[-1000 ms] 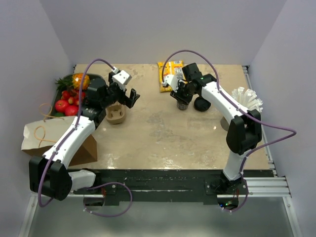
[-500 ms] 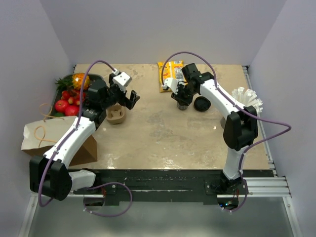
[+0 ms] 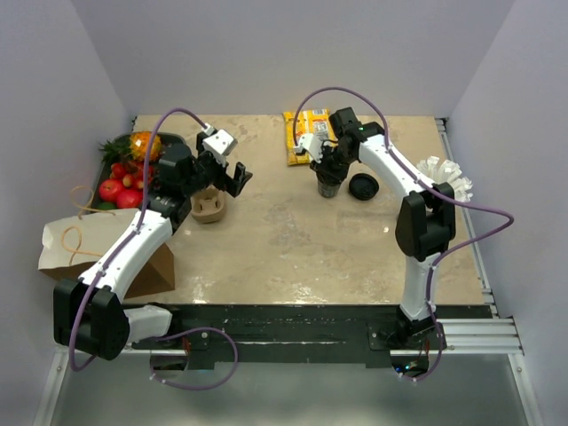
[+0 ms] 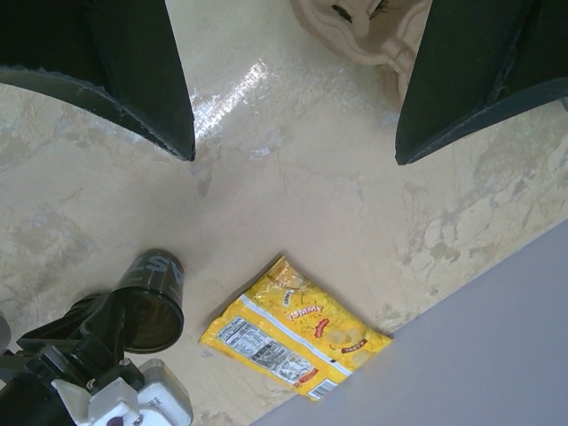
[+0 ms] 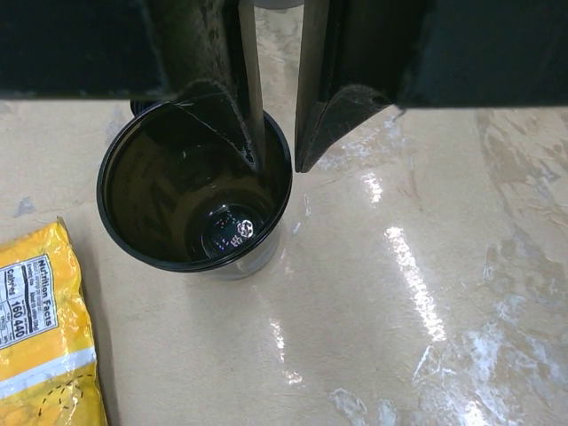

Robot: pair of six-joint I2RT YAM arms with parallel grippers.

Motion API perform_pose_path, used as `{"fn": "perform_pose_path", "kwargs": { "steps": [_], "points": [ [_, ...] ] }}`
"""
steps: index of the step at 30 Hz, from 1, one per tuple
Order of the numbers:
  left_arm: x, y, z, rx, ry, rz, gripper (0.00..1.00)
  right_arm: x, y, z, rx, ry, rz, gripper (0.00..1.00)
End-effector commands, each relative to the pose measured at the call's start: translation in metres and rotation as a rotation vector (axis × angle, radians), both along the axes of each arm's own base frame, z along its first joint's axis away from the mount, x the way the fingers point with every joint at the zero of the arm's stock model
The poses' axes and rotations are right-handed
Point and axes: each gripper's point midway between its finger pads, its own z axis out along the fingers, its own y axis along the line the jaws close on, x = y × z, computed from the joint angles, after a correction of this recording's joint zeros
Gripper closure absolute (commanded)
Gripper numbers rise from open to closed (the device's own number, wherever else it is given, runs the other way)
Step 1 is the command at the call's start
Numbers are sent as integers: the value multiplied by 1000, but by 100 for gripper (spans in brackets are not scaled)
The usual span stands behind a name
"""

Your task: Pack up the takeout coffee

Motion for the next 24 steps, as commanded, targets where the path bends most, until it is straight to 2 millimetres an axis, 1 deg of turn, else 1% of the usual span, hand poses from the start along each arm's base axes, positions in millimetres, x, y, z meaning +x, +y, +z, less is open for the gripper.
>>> {"fn": "perform_pose_path", "kwargs": {
  "steps": [1, 4, 6, 7, 12, 13, 17, 20, 24],
  "points": [
    [3, -5, 13, -29, -46, -18, 1, 0, 10, 29, 61, -22, 37, 76],
    [3, -5, 11, -27, -41, -17, 1, 3, 11, 37, 76, -44, 34, 77],
    [3, -6, 10, -30, -37, -17, 1, 3, 12, 36, 75, -42, 36, 76],
    [3, -6, 9, -31, -34, -19, 1, 3, 11, 31, 65, -27, 35, 76],
    [5, -6, 8, -35, -31, -13, 1, 3, 8, 20, 34, -10, 49, 69],
    [6, -6, 9, -35, -31, -10, 1, 4, 6, 18, 29, -13, 47, 69],
    [7, -5, 8, -28, -28, -6, 1, 5, 4, 11, 7, -7, 50, 71],
    [9, -5, 6, -29, -26, -3, 1, 5, 3, 10, -1, -1, 55, 75],
    [10, -5, 5, -27, -23, -1, 1, 4, 3, 6, -8, 13, 63, 76]
  ]
}}
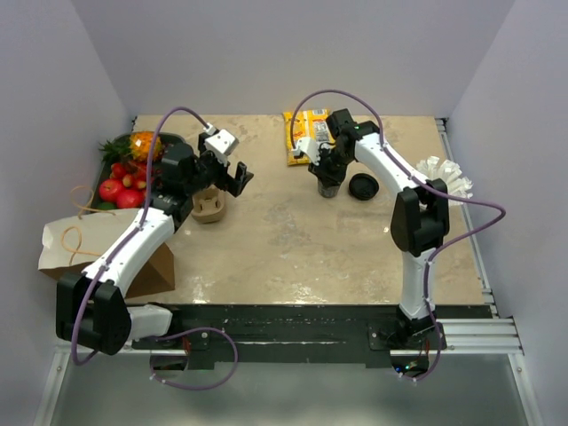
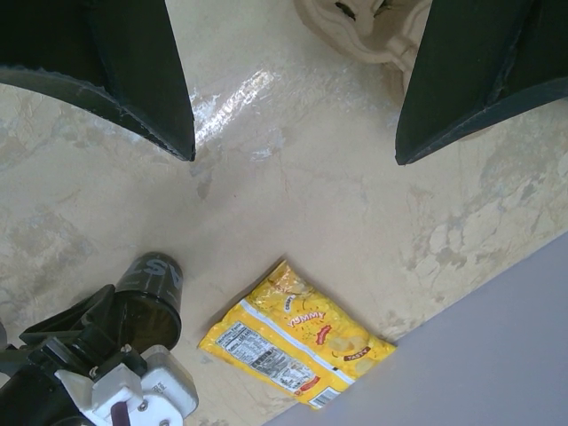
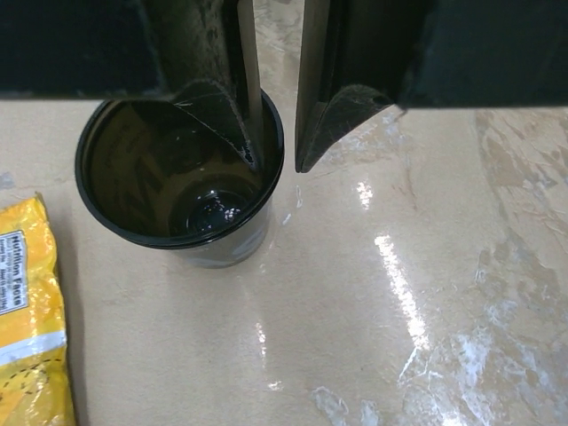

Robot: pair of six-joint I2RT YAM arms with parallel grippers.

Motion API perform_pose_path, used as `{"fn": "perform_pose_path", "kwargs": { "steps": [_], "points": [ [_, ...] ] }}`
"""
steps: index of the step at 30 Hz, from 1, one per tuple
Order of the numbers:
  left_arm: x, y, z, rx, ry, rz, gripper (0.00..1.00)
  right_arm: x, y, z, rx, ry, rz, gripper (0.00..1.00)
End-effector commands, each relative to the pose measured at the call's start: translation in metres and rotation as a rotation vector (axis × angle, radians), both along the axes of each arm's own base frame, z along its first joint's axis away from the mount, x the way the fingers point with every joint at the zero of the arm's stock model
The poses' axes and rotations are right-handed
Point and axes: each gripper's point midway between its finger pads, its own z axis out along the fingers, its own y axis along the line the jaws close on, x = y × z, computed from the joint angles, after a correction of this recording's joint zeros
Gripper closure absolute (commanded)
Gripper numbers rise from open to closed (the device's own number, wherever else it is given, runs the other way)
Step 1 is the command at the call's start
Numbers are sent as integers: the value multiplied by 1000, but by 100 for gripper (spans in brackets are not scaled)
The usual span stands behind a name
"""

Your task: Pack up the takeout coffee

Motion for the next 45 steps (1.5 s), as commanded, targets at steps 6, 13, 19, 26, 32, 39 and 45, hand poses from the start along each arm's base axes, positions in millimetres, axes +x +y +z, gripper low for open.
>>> {"fn": "perform_pose_path", "kwargs": {
  "steps": [6, 13, 19, 26, 32, 39, 45],
  "points": [
    [7, -3, 11, -23, -37, 2, 1, 7, 0, 13, -6, -25, 18, 82],
    [8, -4, 10, -26, -35, 0, 1, 6, 0, 18, -2, -21, 21, 82],
    [8, -5, 8, -31, -29, -3, 1, 7, 0, 15, -6, -11, 22, 82],
    [8, -5, 7, -30, -28, -2, 1, 5, -1, 14, -9, 5, 26, 82],
    [9, -6, 8, -35, -30, -4, 1, 5, 0, 14, -8, 4, 25, 85],
    [8, -6, 6, -35, -27, -4, 1, 4, 0, 12, -10, 13, 22, 89],
    [8, -5, 5, -35, -24, 0, 1, 6, -1, 13, -16, 3, 15, 97]
  ]
}}
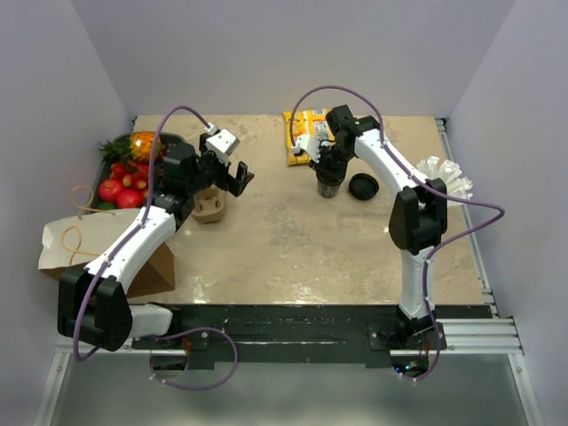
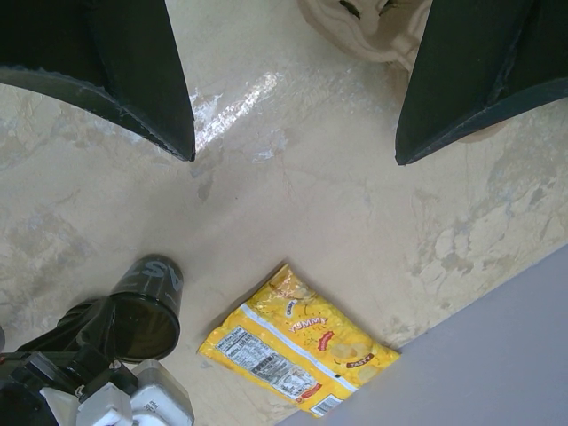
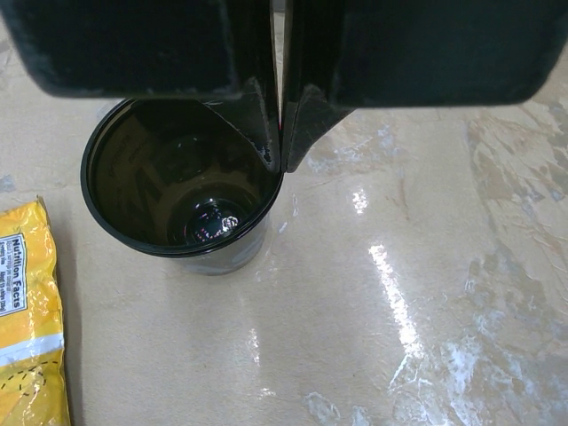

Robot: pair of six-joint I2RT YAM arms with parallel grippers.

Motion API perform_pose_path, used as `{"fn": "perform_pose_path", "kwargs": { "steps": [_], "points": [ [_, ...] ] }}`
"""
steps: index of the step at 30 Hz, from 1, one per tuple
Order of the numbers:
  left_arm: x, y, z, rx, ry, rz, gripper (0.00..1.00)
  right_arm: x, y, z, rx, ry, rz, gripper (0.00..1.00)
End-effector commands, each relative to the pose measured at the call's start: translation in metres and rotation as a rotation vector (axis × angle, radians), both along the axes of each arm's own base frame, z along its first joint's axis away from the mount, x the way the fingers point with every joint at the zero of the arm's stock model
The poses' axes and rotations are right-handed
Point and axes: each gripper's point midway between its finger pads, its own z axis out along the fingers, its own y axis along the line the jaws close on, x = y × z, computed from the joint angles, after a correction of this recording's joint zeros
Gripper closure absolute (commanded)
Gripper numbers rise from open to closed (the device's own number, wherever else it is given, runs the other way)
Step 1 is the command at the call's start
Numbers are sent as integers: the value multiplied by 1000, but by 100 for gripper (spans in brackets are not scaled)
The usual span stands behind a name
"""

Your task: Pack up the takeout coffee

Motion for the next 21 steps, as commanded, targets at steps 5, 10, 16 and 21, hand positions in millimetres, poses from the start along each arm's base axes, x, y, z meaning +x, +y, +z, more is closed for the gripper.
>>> {"fn": "perform_pose_path", "kwargs": {
  "steps": [5, 10, 16, 21],
  "points": [
    [5, -4, 13, -30, -47, -2, 1, 13, 3, 26, 31, -78, -11, 100],
    [4, -3, 13, -30, -47, -2, 1, 17, 10, 54, 81, -126, -25, 100],
    [3, -4, 13, -35, -47, -2, 1, 20, 12, 71, 102, -157, -45, 100],
    [3, -4, 13, -36, -45, -3, 1, 11, 6, 44, 50, -82, -45, 63]
  ]
}}
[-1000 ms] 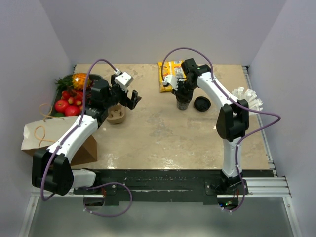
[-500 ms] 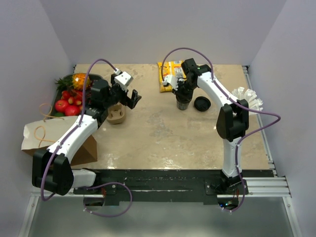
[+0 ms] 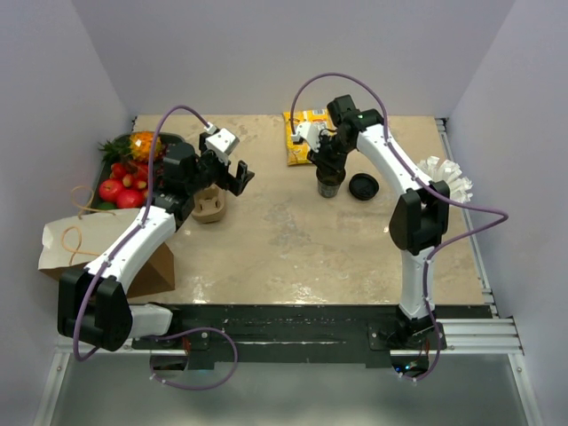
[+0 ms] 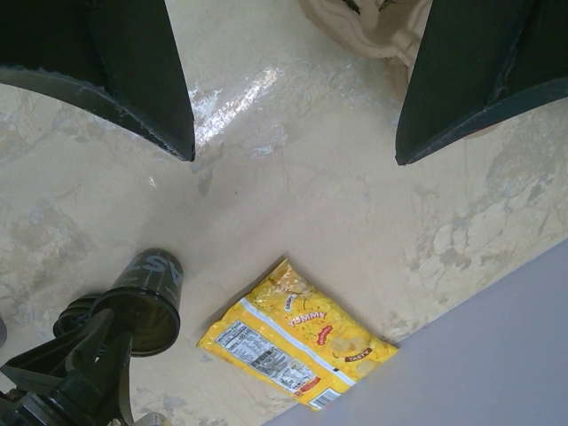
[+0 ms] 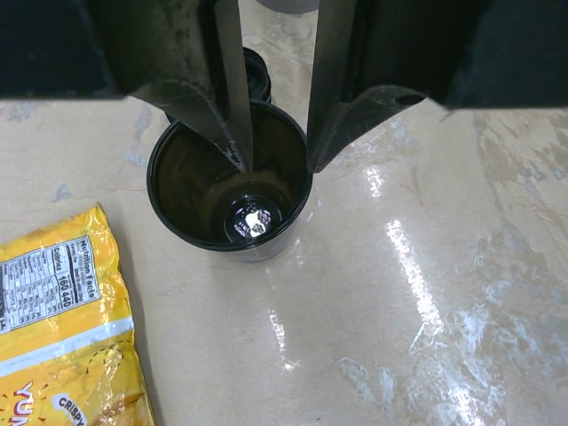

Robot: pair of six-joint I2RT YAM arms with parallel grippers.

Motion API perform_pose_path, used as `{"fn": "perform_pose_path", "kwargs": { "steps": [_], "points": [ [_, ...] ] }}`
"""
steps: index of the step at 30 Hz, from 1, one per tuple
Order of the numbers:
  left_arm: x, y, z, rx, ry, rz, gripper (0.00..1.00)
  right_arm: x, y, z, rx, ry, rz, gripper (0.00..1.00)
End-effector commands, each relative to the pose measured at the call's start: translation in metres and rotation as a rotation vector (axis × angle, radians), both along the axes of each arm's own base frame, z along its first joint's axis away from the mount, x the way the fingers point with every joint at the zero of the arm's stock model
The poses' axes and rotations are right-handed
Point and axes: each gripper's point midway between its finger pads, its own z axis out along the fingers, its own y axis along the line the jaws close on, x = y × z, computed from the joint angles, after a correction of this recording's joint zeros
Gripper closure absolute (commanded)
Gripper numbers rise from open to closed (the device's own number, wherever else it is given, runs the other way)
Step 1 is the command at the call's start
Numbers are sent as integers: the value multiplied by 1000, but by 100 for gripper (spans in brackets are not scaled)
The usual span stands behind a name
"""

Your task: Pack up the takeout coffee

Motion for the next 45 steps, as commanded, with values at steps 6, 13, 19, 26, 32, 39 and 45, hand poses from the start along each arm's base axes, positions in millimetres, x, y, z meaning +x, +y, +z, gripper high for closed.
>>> {"fn": "perform_pose_path", "kwargs": {
  "steps": [6, 13, 19, 26, 32, 39, 45],
  "points": [
    [0, -3, 10, -26, -35, -5, 1, -8, -4, -4, -18, 29, -5, 62],
    [0, -2, 9, -22, -35, 0, 1, -10, -5, -12, -31, 58, 9, 65],
    [0, -2, 8, -24, -34, 1, 1, -12, -5, -19, -41, 75, 20, 65],
    [0, -2, 7, -25, -30, 1, 1, -10, -5, -22, -45, 80, 18, 67],
    [0, -2, 7, -26, -30, 2, 1, -10, -4, -24, -47, 89, 20, 73],
    [1, -2, 7, -29, -28, 2, 1, -11, -5, -28, -57, 99, 23, 76],
    [2, -2, 8, -29, -31, 4, 1, -11, -5, -27, -54, 100, 24, 83]
  ]
}}
